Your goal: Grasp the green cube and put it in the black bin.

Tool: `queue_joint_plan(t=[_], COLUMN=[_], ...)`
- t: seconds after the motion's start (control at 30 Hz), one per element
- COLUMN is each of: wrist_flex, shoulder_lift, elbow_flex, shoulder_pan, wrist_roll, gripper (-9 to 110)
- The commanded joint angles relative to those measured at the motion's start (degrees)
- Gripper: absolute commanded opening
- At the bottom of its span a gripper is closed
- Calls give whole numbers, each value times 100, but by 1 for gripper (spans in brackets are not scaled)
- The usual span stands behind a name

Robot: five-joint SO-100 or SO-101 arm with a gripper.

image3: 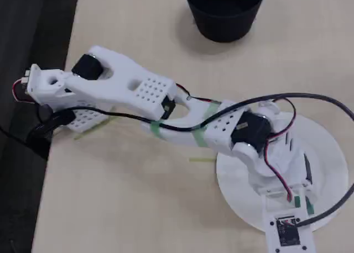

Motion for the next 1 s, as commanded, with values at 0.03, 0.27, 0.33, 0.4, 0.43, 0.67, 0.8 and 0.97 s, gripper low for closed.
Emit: queue_joint_plan(t=[0.03, 0.27, 0.33, 0.4, 0.43, 0.67, 0.8, 0.97], wrist_flex=[26, 255, 343, 457, 545, 1318, 1978, 2048], shoulder_lift=[149, 624, 853, 1116, 1266, 2224, 2769, 4271], elbow_flex=[-211, -211, -211, -211, -211, -211, -193, 1512], shoulder_pan=[0, -264, -352, -439, -483, -659, -791, -1274], wrist_roll=[18, 158, 255, 404, 492, 1046, 1327, 1793], gripper=[0, 0, 0, 0, 0, 0, 0, 0])
